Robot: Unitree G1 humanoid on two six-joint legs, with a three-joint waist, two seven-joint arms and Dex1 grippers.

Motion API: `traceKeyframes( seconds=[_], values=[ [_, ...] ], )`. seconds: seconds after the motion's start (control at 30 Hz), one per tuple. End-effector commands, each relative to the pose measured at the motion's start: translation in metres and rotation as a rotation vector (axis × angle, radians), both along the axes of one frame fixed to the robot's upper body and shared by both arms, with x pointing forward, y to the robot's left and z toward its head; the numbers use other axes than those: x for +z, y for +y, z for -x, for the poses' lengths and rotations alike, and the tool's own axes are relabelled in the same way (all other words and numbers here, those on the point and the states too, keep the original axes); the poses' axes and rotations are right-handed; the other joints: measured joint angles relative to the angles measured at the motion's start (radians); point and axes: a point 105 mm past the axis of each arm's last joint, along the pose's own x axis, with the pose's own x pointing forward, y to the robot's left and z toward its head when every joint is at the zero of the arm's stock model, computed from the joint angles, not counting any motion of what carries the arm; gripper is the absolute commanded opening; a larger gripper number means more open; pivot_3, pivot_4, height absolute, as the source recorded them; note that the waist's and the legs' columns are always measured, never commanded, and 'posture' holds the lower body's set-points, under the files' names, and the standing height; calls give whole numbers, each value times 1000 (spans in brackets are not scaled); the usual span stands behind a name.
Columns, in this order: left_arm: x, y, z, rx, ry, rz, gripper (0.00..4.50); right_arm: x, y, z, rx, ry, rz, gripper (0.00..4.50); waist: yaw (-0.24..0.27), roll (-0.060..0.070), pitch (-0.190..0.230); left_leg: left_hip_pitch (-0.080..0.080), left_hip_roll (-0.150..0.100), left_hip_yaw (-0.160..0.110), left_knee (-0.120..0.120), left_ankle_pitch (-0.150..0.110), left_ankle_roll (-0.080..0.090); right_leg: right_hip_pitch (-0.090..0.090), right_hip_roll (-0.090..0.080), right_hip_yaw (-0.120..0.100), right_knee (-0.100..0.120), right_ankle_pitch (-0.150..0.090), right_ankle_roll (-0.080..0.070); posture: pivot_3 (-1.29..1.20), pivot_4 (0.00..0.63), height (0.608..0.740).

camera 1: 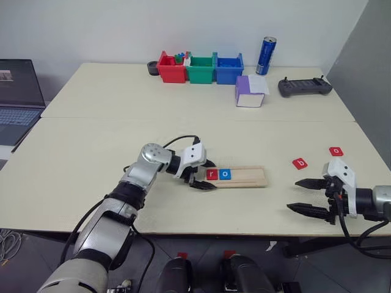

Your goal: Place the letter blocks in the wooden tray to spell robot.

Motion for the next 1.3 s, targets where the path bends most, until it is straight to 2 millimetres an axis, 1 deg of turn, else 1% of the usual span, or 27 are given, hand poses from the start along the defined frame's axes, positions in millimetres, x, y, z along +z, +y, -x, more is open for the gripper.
traceKeyframes(
  seconds=[0.03,0.23,0.43,0.7,0.8,0.9,0.93,0.97,1.0,1.17,1.3],
  values=[
    [2,-7,0,-34,-30,-12,3372,11,5,3,11,-54,-9,4500,-1,0,0,0,0,0,0,0,0,0,0,0,0,0,0,0,150,740],
    [-2,-10,6,-37,-7,-4,3372,10,5,4,10,-55,-7,4500,-2,0,0,0,0,0,0,0,0,0,0,0,0,0,0,0,150,740],
    [-5,-10,17,-22,19,11,3372,9,7,-1,10,-59,-1,4500,-2,0,0,0,0,0,0,0,0,0,0,0,0,0,0,0,150,740],
    [-11,-3,18,3,2,-51,3372,9,10,-6,31,-61,9,4500,-2,0,0,0,0,0,0,0,0,0,0,0,0,0,0,0,150,740],
    [-11,-3,20,-9,-7,-57,3372,8,10,-6,34,-62,8,4500,-2,0,0,0,0,0,0,0,0,0,0,0,0,0,0,0,150,740],
    [-10,-4,17,15,-7,-48,3372,7,11,-5,35,-60,5,4500,-2,0,0,0,0,0,0,0,0,0,0,0,0,0,0,0,150,740],
    [-10,-3,16,22,-14,-48,4096,7,11,-5,35,-59,5,4500,-2,0,0,0,0,0,0,0,0,0,0,0,0,0,0,0,150,740],
    [-10,-3,15,27,-12,-51,4369,7,11,-5,34,-59,4,4500,-2,0,0,0,0,0,0,0,0,0,0,0,0,0,0,0,150,740],
    [-11,-3,15,28,-6,-54,4477,7,11,-5,33,-59,4,4500,-2,0,0,0,0,0,0,0,0,0,0,0,0,0,0,0,150,740],
    [-7,-4,16,21,-16,-47,4477,7,9,-5,25,-60,4,4500,-2,0,0,0,0,0,0,0,0,0,0,0,0,0,0,0,150,740],
    [5,0,17,-1,-60,-42,4477,9,3,-5,4,-68,2,4500,-2,0,0,0,0,0,0,0,0,0,0,0,0,0,0,0,150,740]
  ],
)
